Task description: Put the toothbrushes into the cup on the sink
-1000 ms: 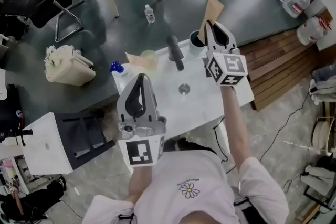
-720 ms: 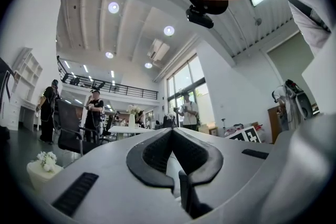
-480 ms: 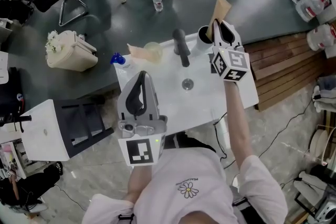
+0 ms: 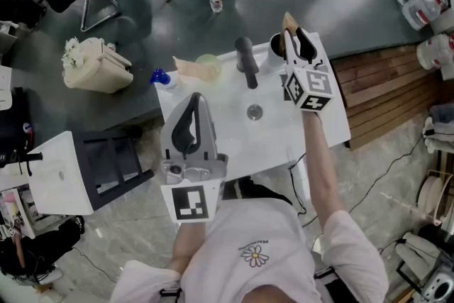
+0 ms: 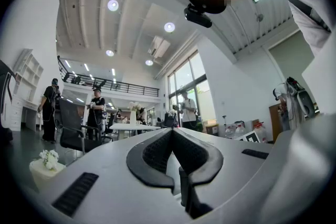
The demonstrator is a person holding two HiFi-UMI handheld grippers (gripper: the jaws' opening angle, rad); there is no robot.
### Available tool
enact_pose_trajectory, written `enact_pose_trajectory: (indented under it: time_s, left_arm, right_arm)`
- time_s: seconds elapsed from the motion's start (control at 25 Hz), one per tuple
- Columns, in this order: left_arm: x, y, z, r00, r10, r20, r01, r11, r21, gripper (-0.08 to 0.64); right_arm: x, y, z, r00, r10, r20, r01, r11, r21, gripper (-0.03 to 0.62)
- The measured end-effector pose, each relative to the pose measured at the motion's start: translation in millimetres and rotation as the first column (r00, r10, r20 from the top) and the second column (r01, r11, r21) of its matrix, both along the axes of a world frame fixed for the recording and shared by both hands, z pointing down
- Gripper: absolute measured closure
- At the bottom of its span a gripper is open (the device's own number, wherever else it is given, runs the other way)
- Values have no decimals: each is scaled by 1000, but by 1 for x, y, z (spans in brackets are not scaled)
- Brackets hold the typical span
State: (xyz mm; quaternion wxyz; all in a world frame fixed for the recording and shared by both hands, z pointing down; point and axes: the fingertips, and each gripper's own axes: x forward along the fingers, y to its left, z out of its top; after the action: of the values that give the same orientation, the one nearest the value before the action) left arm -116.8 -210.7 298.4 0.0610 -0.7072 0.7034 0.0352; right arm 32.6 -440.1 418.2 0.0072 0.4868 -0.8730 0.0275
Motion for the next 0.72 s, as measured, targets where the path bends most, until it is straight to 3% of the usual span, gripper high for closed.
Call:
enact_pose_trajectory:
  time_s: [0.04, 0.44, 0.72]
  left_arm:
    - [0, 0, 0, 1000, 1, 0, -1, 1000, 1, 545]
    - [2, 5, -3, 1000, 21, 0, -21, 1000, 14, 545]
    - [3, 12, -14, 999, 34, -6, -34, 999, 41, 545]
  right_arm:
    - [1, 0, -1, 1000, 2, 1, -2, 1000, 1, 474]
    - [8, 3, -9, 999, 24, -28, -23, 999, 28, 472]
    - [11, -2, -59, 997, 51, -59, -42, 990, 138, 472]
